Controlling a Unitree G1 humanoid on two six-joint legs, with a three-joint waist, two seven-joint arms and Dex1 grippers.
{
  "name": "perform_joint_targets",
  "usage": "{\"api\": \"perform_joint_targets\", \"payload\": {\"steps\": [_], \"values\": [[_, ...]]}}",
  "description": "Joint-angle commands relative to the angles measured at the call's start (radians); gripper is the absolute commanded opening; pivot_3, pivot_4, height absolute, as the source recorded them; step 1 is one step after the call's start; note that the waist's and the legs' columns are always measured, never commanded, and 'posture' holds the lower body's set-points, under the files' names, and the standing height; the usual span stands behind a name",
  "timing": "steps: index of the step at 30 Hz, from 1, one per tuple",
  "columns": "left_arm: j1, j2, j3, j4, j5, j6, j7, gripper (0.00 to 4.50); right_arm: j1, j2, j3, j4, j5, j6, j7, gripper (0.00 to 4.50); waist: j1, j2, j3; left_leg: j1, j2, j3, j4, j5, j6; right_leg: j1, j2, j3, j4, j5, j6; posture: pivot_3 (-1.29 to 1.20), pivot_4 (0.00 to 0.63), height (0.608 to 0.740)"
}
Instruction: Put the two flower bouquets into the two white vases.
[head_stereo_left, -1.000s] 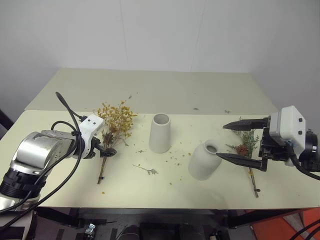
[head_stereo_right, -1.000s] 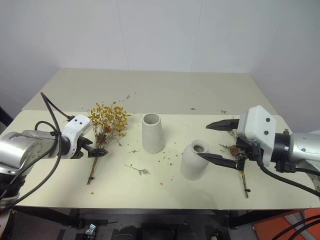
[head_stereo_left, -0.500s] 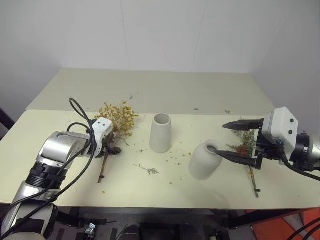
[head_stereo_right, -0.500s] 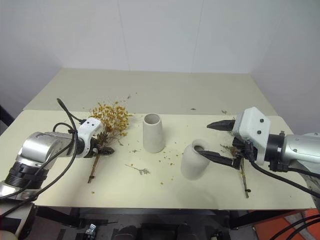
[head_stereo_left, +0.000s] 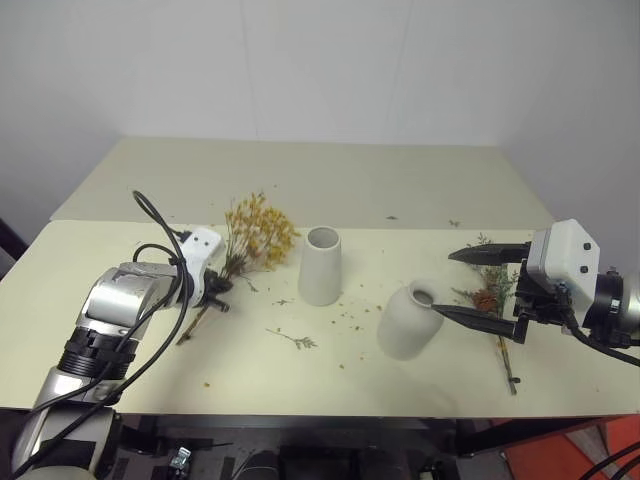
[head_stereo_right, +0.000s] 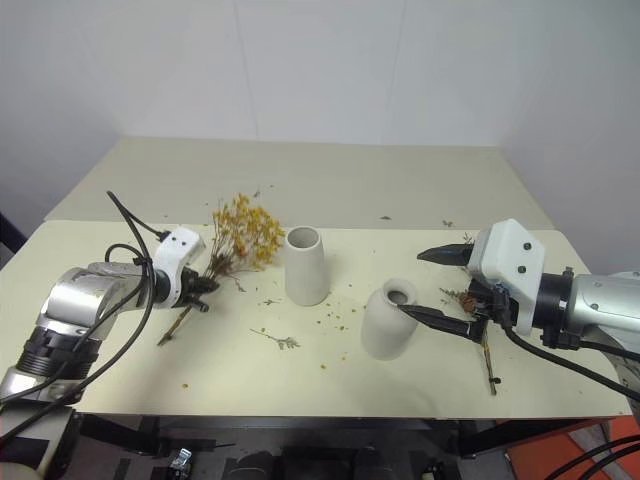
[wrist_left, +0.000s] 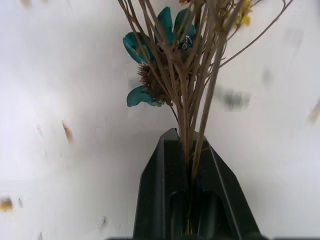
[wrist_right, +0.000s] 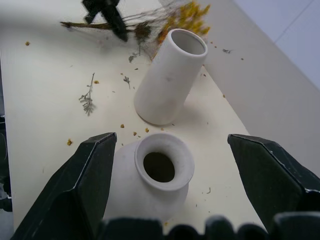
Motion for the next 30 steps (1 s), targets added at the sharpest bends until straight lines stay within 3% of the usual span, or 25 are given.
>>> {"api": "perform_joint_targets", "payload": {"steps": [1, 8, 12, 16, 22, 30], "values": [[-0.033, -0.011, 0.109, -0.018, 0.029, -0.173, 0.054, 0.03, -0.002, -0.002, -0.051, -0.016, 0.005, -0.002, -0.003, 4.21, 0.0, 0.0, 0.0, 0.0, 0.0, 0.0, 0.0, 0.0, 0.0, 0.0, 0.0, 0.0, 0.0, 0.0, 0.0, 0.0, 0.15, 0.74], [-0.271, -0.122, 0.299, 0.177, -0.099, -0.4, 0.033, 0.03, 0.019, 0.025, -0.055, -0.037, -0.013, -0.006, -0.047, 4.21, 0.008, -0.001, 0.0, 0.0, -0.001, 0.0, 0.001, 0.0, 0.0, 0.001, 0.0, 0.0, -0.001, 0.001, 0.001, 0.0, 0.15, 0.74], [-0.444, -0.193, 0.301, 0.326, -0.167, -0.55, -0.15, 0.03, 0.026, 0.049, -0.044, -0.044, -0.041, -0.018, -0.074, 4.21, 0.011, -0.001, 0.0, -0.001, -0.002, 0.0, 0.001, 0.0, 0.0, 0.001, -0.001, 0.0, -0.002, 0.001, 0.001, 0.0, 0.15, 0.74], [-0.631, -0.304, 0.391, 0.581, -0.308, -0.631, -0.34, 0.03, 0.043, 0.076, -0.053, -0.075, -0.051, -0.003, -0.117, 4.21, 0.015, -0.001, 0.0, -0.003, -0.002, 0.0, 0.002, 0.0, 0.0, 0.001, -0.001, 0.0, -0.002, 0.001, 0.002, 0.0, 0.15, 0.74], [-0.703, -0.387, 0.41, 0.874, -0.333, -0.795, -0.662, 0.03, 0.099, 0.104, -0.089, -0.146, -0.066, 0.023, -0.185, 4.21, -0.004, -0.001, 0.0, -0.002, -0.002, 0.0, 0.001, 0.0, 0.0, 0.001, -0.001, 0.0, -0.002, 0.001, 0.002, 0.0, 0.15, 0.74], [-0.773, -0.407, 0.443, 1.111, -0.305, -0.847, -0.864, 0.03, 0.175, 0.135, -0.156, -0.252, -0.04, 0.084, -0.262, 4.21, -0.004, -0.001, 0.0, -0.004, -0.002, -0.001, 0.002, 0.0, 0.0, 0.0, 0.0, 0.0, -0.002, 0.001, 0.002, 0.0, 0.15, 0.74]]}}
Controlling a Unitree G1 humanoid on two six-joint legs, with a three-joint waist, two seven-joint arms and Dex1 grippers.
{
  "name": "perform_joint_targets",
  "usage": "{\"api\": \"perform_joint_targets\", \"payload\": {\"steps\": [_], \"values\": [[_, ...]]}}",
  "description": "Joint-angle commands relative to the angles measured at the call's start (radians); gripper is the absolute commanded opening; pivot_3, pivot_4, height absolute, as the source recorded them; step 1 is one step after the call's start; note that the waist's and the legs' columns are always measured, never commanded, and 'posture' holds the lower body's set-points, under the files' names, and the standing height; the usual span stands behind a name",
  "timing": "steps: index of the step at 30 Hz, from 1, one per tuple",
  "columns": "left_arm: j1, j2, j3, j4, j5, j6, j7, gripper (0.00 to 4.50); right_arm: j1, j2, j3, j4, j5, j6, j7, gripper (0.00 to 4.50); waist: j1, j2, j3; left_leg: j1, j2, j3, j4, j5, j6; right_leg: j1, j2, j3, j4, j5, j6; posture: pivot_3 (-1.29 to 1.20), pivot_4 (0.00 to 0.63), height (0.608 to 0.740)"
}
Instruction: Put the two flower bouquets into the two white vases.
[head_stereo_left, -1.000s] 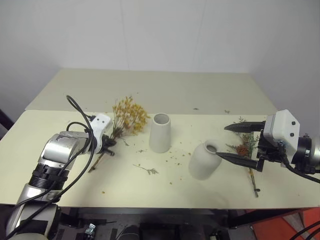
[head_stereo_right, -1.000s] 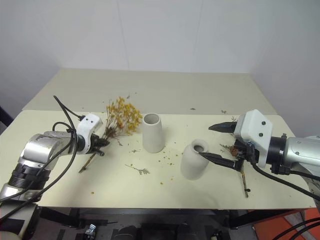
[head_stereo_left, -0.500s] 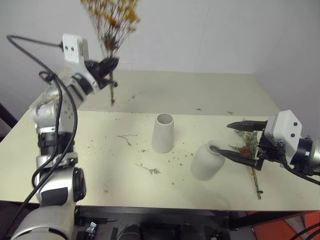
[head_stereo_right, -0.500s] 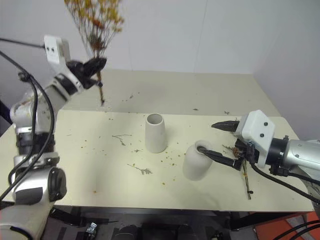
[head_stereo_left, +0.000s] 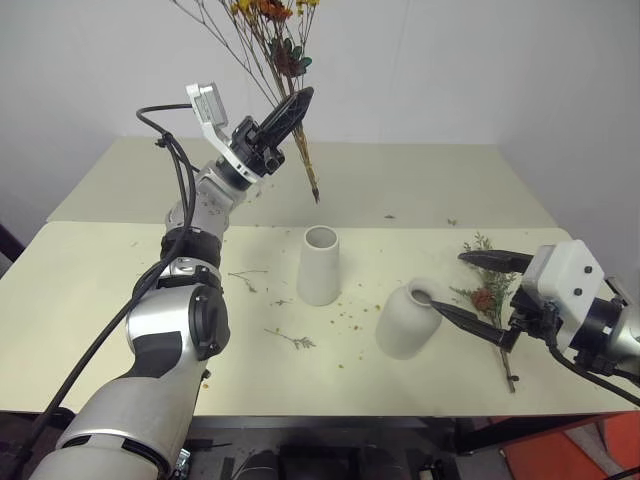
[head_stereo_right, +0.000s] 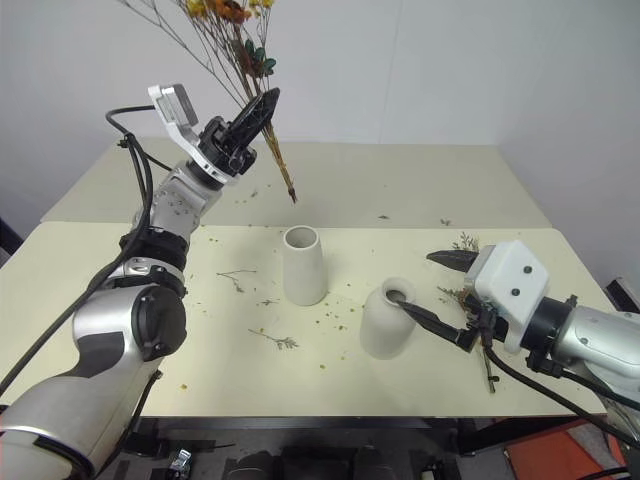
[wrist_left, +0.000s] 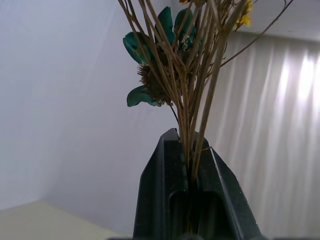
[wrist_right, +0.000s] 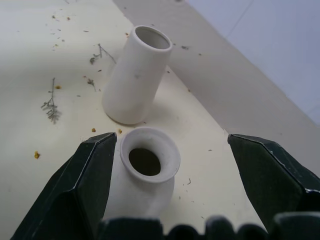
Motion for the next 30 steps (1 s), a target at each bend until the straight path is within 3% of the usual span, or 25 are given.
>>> {"api": "perform_joint_targets", "payload": {"steps": [1, 12, 24, 30], "values": [[-0.069, -0.002, -0.001, 0.032, 0.021, -0.048, -0.063, 0.03, 0.017, 0.008, -0.07, -0.055, 0.015, 0.025, -0.03, 4.21, 0.003, 0.0, 0.0, 0.0, 0.0, 0.0, 0.0, 0.0, 0.0, 0.0, 0.0, 0.0, 0.0, 0.0, 0.0, 0.0, 0.15, 0.74], [-0.009, -0.035, -0.076, 0.061, 0.146, -0.112, -0.179, 0.03, 0.033, 0.004, -0.119, -0.065, 0.039, 0.046, -0.037, 4.21, 0.0, 0.0, 0.0, 0.0, 0.0, 0.0, 0.0, 0.0, 0.0, 0.0, 0.0, 0.0, 0.0, 0.0, 0.0, 0.0, 0.15, 0.74], [0.002, -0.045, -0.08, 0.109, 0.196, -0.156, -0.157, 0.03, 0.034, -0.002, -0.134, -0.049, 0.061, 0.054, -0.032, 4.21, 0.004, 0.0, 0.0, 0.0, 0.0, -0.001, 0.0, 0.0, 0.0, 0.0, 0.0, 0.0, 0.0, 0.0, 0.0, 0.0, 0.15, 0.74], [0.033, -0.067, -0.142, 0.123, 0.289, -0.226, -0.168, 0.03, 0.035, -0.005, -0.14, -0.046, 0.063, 0.063, -0.033, 4.21, 0.004, 0.0, 0.0, 0.0, 0.0, -0.001, 0.0, 0.0, 0.0, 0.0, 0.0, 0.0, 0.0, 0.0, 0.0, 0.0, 0.15, 0.74]]}}
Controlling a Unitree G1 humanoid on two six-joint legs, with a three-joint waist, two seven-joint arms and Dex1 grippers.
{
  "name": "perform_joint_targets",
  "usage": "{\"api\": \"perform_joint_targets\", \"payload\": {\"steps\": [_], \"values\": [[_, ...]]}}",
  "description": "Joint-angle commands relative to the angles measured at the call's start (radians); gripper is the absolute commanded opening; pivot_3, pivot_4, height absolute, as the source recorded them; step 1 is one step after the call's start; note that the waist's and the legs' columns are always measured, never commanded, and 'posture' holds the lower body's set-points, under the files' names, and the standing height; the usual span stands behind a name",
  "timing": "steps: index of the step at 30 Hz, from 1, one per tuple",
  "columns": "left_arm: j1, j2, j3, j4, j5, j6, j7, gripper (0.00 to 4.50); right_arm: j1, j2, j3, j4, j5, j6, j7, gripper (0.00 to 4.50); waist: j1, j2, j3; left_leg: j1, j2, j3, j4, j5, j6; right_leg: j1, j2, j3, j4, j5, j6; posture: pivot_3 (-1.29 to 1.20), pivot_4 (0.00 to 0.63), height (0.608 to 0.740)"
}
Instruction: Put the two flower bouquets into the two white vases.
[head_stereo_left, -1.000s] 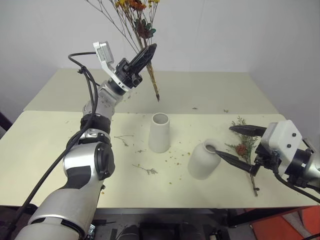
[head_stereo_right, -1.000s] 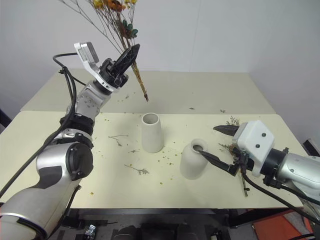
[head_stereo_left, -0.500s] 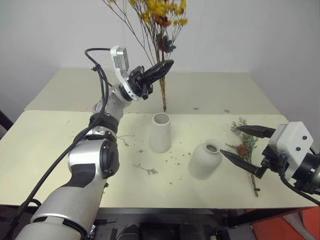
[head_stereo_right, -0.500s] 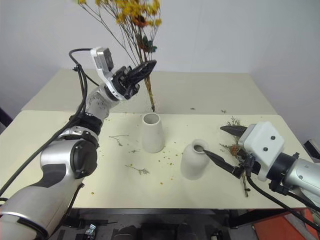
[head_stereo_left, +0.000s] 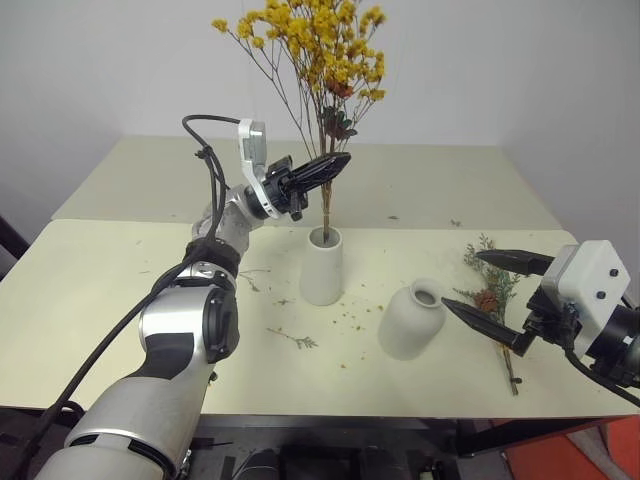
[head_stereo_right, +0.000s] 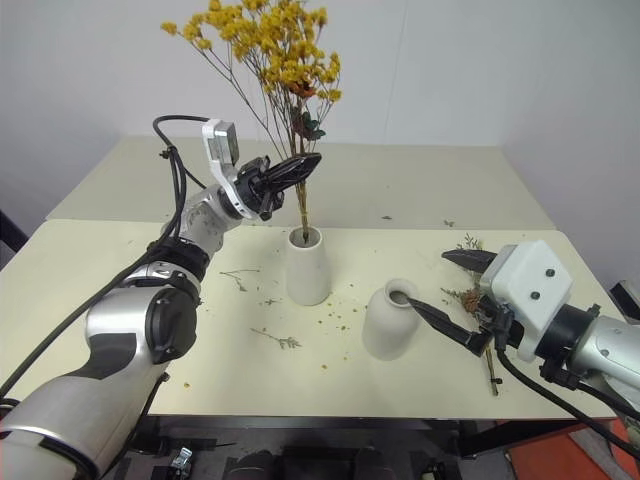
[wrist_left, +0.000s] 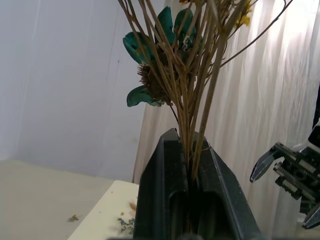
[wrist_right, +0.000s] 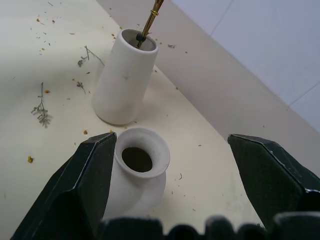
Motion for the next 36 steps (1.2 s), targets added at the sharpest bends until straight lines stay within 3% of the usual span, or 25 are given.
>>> {"api": "perform_joint_targets", "payload": {"steps": [1, 12, 15, 27, 36], "values": [[0.019, -0.01, -0.03, 0.004, 0.046, -0.053, -0.011, 0.03, -0.005, -0.01, -0.041, -0.009, 0.007, 0.002, -0.004, 4.21, 0.0, 0.0, 0.0, 0.0, 0.0, 0.0, 0.0, 0.0, 0.0, 0.0, 0.0, 0.0, 0.0, 0.0, 0.0, 0.0, 0.15, 0.74], [0.055, 0.005, -0.022, 0.001, 0.067, -0.084, -0.018, 0.03, -0.008, -0.008, -0.044, -0.003, 0.012, -0.003, 0.002, 4.21, -0.001, 0.0, 0.0, 0.0, 0.0, 0.0, 0.0, 0.0, 0.0, 0.0, 0.0, 0.0, 0.0, 0.0, 0.0, 0.0, 0.15, 0.74], [0.06, 0.007, -0.009, -0.01, 0.049, -0.092, -0.036, 0.65, -0.013, -0.009, -0.035, 0.004, 0.012, -0.005, 0.004, 4.21, -0.001, 0.0, 0.0, 0.0, 0.0, 0.0, 0.0, 0.0, 0.0, 0.0, 0.0, 0.0, 0.0, 0.0, 0.0, 0.0, 0.15, 0.74], [0.126, 0.074, -0.077, -0.1, 0.052, -0.086, -0.109, 4.4, -0.004, 0.001, -0.035, 0.016, 0.003, -0.015, 0.012, 4.21, -0.002, 0.0, 0.0, 0.0, 0.0, 0.0, 0.0, 0.0, 0.0, 0.0, 0.0, 0.0, 0.001, 0.0, 0.0, 0.0, 0.15, 0.74], [0.148, 0.148, -0.18, -0.156, 0.095, -0.078, -0.101, 4.46, -0.02, -0.001, -0.002, 0.048, -0.019, -0.032, 0.019, 4.21, 0.002, 0.0, 0.0, 0.0, 0.0, 0.0, 0.0, 0.0, 0.0, 0.0, 0.0, 0.0, 0.001, 0.0, 0.0, 0.0, 0.15, 0.74]]}}
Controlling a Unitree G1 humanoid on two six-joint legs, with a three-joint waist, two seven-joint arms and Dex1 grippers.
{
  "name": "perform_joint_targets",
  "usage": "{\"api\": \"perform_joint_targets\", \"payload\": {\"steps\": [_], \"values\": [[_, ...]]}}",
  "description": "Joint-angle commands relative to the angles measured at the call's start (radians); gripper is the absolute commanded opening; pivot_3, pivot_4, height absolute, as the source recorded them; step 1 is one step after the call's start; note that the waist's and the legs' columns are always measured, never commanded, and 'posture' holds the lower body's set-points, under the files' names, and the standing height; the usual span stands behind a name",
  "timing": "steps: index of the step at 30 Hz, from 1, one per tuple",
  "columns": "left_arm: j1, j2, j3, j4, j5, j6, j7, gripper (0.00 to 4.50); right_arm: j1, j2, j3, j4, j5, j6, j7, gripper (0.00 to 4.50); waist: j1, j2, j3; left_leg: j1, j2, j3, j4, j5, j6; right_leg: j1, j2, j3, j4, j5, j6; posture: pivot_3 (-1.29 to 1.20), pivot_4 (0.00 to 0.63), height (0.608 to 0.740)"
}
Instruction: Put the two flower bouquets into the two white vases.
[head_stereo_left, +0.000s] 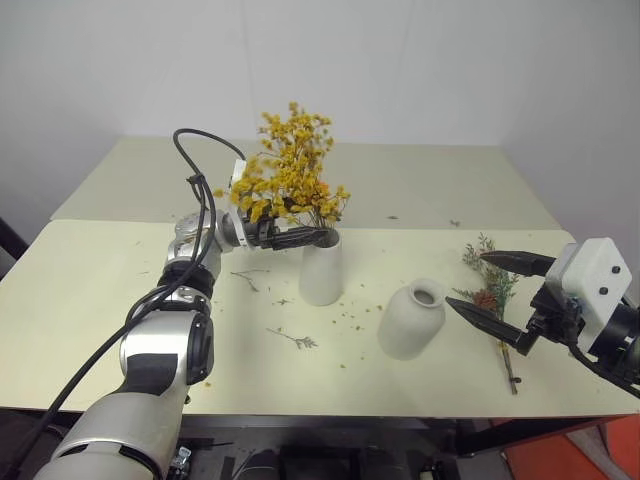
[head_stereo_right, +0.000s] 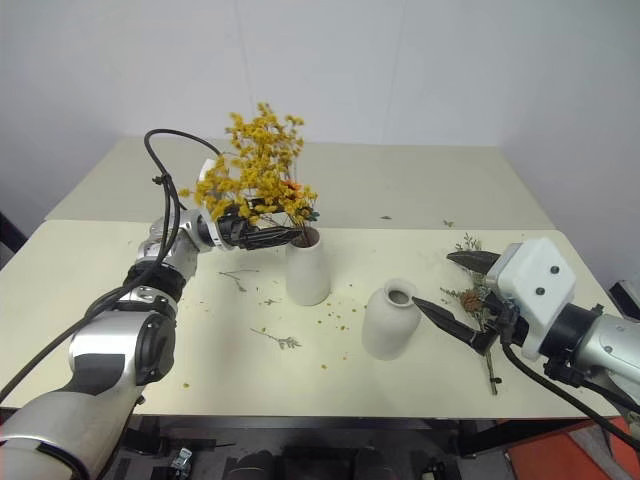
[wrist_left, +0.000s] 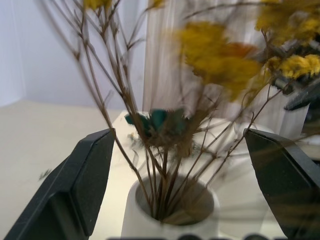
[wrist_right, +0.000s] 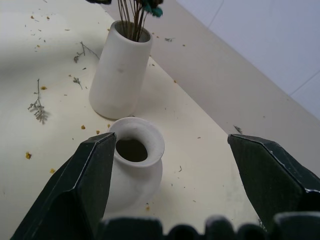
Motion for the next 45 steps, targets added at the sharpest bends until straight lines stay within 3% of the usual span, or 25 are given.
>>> {"api": "perform_joint_targets", "payload": {"steps": [1, 7, 12, 17, 21, 26, 30, 34, 45], "values": [[-0.013, 0.016, -0.032, -0.04, 0.038, -0.009, 0.015, 4.46, -0.027, -0.002, 0.004, 0.01, -0.011, -0.035, 0.002, 4.21, 0.001, 0.0, 0.0, 0.0, 0.0, 0.0, 0.0, 0.0, 0.0, 0.0, 0.0, 0.0, 0.0, 0.0, 0.0, 0.0, 0.15, 0.74], [-0.004, 0.079, -0.08, -0.157, -0.017, 0.029, -0.007, 4.46, -0.024, -0.004, 0.002, 0.021, -0.032, -0.042, 0.012, 4.21, -0.002, 0.0, 0.0, -0.001, 0.0, 0.0, 0.0, 0.0, 0.0, -0.001, 0.0, 0.0, 0.0, 0.0, 0.0, 0.0, 0.15, 0.74], [0.062, 0.233, -0.166, -0.339, -0.036, 0.088, -0.007, 4.46, 0.029, -0.047, -0.1, 0.025, -0.026, 0.07, 0.01, 4.21, -0.007, 0.001, 0.0, 0.0, 0.001, 0.0, -0.001, 0.0, 0.0, -0.001, 0.0, 0.0, 0.001, 0.0, 0.0, 0.0, 0.15, 0.74], [0.156, 0.372, -0.114, -0.477, -0.015, 0.116, 0.022, 4.46, 0.014, -0.091, -0.136, 0.035, 0.024, 0.248, -0.044, 4.21, -0.003, 0.0, 0.0, 0.003, 0.001, 0.0, 0.0, 0.0, 0.0, 0.001, 0.0, 0.0, 0.001, 0.0, -0.001, 0.0, 0.15, 0.74], [0.264, 0.488, -0.077, -0.631, -0.028, 0.169, 0.031, 4.46, -0.068, -0.127, -0.046, 0.125, -0.004, 0.4, -0.146, 4.21, -0.008, 0.0, 0.0, 0.003, 0.002, 0.001, -0.001, 0.0, 0.0, 0.0, 0.0, 0.0, 0.001, 0.0, -0.001, 0.0, 0.15, 0.74], [0.425, 0.574, -0.061, -0.952, -0.133, 0.372, 0.013, 4.46, -0.173, -0.162, 0.15, 0.318, -0.067, 0.499, -0.197, 4.21, 0.003, 0.0, 0.0, 0.002, 0.002, 0.002, -0.001, 0.0, 0.0, 0.0, -0.001, 0.0, 0.001, -0.001, -0.002, 0.0, 0.15, 0.74], [0.554, 0.584, -0.067, -1.153, -0.183, 0.434, 0.039, 4.46, -0.261, -0.164, 0.293, 0.457, -0.115, 0.484, -0.176, 4.21, 0.0, 0.001, 0.0, 0.003, 0.002, 0.003, -0.001, 0.0, 0.0, 0.0, -0.001, 0.0, 0.0, -0.002, -0.003, 0.0, 0.15, 0.74], [0.55, 0.509, -0.127, -1.206, -0.147, 0.434, 0.142, 4.46, -0.319, -0.163, 0.402, 0.563, -0.159, 0.44, -0.127, 4.21, 0.001, 0.001, 0.0, 0.002, 0.002, 0.002, -0.001, 0.0, 0.0, 0.0, 0.0, 0.0, 0.001, -0.001, -0.002, 0.0, 0.15, 0.74], [0.447, 0.407, -0.249, -1.211, -0.132, 0.348, 0.096, 4.46, -0.436, -0.082, 0.475, 0.753, -0.207, 0.401, -0.058, 4.21, -0.009, 0.001, 0.0, 0.002, 0.002, 0.003, -0.001, 0.0, 0.0, -0.001, 0.001, 0.001, 0.001, -0.001, -0.002, 0.0, 0.15, 0.74]]}}
